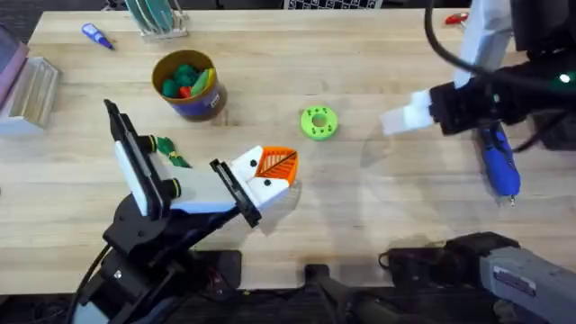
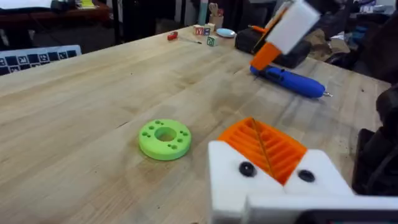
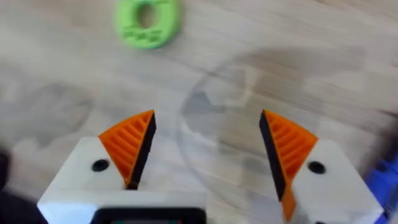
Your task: Pick up the gripper from the table and insert it into the empty holder that is missing its gripper. Then pick up a screw, insert it into the mounting hole, and use the screwdriver to tighten it. Finally, clean up the table by picking up the vegetable and placing it into the bucket.
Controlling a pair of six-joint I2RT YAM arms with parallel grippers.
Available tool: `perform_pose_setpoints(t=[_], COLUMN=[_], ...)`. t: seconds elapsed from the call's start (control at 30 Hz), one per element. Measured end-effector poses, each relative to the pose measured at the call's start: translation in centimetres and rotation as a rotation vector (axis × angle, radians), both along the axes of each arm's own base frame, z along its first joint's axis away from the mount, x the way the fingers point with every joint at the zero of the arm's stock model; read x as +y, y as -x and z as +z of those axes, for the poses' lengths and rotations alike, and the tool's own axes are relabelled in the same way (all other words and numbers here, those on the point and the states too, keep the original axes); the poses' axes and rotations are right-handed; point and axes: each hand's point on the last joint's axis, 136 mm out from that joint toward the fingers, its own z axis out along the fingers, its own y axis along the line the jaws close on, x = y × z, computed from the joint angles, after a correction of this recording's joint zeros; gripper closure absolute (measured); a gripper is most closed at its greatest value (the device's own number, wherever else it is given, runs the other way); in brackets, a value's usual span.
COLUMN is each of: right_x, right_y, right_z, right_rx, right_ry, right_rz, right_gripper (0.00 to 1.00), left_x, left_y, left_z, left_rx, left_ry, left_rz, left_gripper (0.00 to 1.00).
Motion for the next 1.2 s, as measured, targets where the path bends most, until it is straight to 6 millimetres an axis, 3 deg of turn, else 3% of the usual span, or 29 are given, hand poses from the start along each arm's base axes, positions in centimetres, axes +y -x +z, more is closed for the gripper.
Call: perform_pose_setpoints(t=[0.23,0.53,0.63,0.8,1.03,1.2], right_x=[-9.9,-19.0,-20.7,-21.9,-23.1,-23.2], right_y=[-2.7,-3.9,-3.1,-1.7,-2.5,-2.4], right_z=[-2.6,-1.3,-2.1,-4.6,-5.4,-7.7], right_rx=[0.058,-0.058,-0.019,0.133,0.222,0.302], right_ry=[0.157,0.205,0.229,0.298,0.378,0.389], right_rz=[-0.369,-0.668,-0.687,-0.613,-0.431,-0.329], right_gripper=[0.01,0.011,0.011,0.011,0.009,0.01], left_x=[0.0,0.0,0.0,0.0,0.0,0.0], left_y=[0.0,0.0,0.0,0.0,0.0,0.0], left_z=[0.0,0.0,0.0,0.0,0.0,0.0], left_rx=[0.0,0.0,0.0,0.0,0.0,0.0], left_ry=[0.0,0.0,0.0,0.0,0.0,0.0], left_rz=[0.0,0.0,0.0,0.0,0.0,0.0], left_gripper=[0.985,0.985,0.985,0.985,0.985,0.985])
